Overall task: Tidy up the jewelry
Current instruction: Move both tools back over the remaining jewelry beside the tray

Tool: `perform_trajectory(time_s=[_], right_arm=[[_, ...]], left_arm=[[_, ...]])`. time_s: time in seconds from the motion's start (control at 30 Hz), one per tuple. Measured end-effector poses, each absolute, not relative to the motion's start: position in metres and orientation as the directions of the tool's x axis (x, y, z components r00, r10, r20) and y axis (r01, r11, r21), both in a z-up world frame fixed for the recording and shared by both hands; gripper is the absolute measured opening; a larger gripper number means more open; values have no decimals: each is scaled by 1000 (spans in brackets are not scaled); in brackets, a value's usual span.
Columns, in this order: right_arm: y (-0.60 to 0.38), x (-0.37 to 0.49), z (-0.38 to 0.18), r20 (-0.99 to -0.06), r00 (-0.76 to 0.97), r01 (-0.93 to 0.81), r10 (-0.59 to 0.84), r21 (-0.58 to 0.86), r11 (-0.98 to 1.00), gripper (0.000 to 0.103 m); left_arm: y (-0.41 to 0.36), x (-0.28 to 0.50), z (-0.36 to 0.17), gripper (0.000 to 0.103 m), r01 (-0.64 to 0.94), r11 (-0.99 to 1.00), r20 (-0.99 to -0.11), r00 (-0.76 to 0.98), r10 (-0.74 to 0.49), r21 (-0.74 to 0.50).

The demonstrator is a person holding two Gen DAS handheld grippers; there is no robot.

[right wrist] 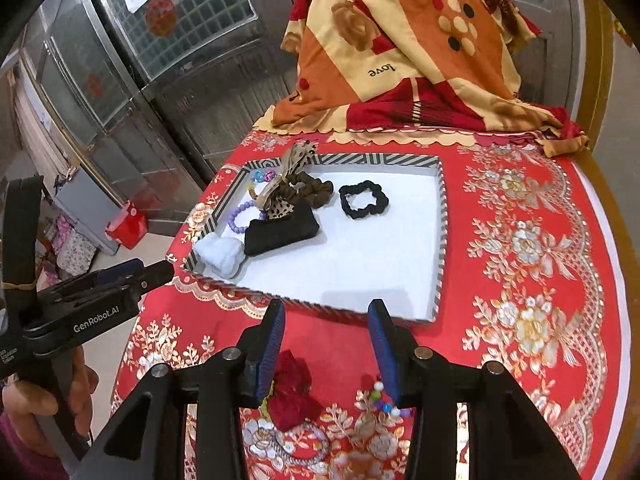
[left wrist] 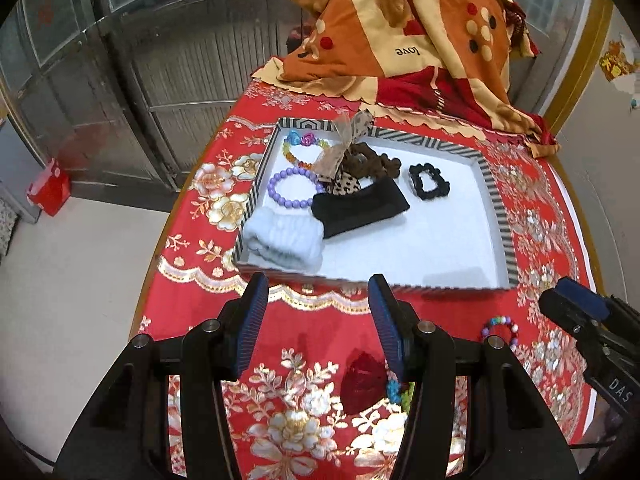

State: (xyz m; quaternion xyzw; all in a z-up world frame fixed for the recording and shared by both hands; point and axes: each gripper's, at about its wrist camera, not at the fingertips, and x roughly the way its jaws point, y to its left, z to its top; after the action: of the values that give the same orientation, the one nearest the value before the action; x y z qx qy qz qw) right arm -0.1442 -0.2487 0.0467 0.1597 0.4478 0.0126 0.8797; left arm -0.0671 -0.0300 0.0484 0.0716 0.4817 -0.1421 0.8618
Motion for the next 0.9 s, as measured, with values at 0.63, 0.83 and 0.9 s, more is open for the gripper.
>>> perform_trajectory(time_s=[0.63, 0.83, 0.9], right_arm=[[-250, -203, 44, -798, 591, 183, 116, 272, 945, 58], [-248, -212, 36, -812, 569, 180, 129, 276, 944, 58], [-248, -215, 31, -818, 559, 187, 133, 281, 941, 58]], left_arm=[[-31, -111, 43, 51, 387, 922, -861, 471, -190, 8], [-14, -109, 36, 51, 374, 924, -886, 398, -237, -79], [-7, -108, 31, 51, 371, 922, -894, 366, -259, -116]])
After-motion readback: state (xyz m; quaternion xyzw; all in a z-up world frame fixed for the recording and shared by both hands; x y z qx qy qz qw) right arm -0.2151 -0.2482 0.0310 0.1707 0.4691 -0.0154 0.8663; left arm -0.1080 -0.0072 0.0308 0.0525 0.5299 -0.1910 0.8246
